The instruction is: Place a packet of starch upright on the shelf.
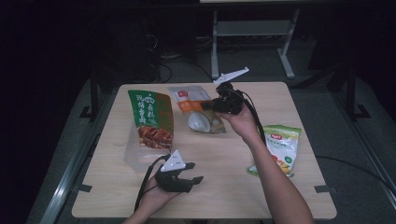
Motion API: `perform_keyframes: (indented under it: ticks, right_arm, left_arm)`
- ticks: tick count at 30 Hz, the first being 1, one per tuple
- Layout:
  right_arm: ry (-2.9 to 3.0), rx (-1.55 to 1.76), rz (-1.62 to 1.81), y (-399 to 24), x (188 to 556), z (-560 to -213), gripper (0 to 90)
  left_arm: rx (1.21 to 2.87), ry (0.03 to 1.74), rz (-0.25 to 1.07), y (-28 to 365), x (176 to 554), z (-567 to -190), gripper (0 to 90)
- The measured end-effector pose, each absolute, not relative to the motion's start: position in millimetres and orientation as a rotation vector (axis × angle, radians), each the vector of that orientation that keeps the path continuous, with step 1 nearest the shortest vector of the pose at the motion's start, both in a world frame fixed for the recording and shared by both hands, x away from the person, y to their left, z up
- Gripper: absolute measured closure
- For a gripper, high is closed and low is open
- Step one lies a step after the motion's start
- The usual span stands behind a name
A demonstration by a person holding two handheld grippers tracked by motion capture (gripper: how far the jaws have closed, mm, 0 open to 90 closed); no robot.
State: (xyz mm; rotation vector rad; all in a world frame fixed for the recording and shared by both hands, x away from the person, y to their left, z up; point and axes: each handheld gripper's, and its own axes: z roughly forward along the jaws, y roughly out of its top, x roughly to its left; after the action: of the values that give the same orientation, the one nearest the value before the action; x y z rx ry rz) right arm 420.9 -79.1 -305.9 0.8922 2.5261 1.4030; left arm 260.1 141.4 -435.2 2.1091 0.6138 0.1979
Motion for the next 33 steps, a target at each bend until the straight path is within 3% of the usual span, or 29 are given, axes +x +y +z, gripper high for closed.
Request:
perform_keyframes:
  ticks: [15, 33]
  right_arm:
    - [2.520, 0.813, 1.530, 5.3, 462.2, -291.6, 90.0]
    - [2.458, 0.936, 1.746, 61.5, 486.0, -349.9, 90.0]
  left_arm:
    - [2.127, 0.591, 0.175, 138.9, 256.4, -438.4, 41.7]
    - [2.134, 0.563, 0.188, 138.3, 247.0, -434.5, 41.9]
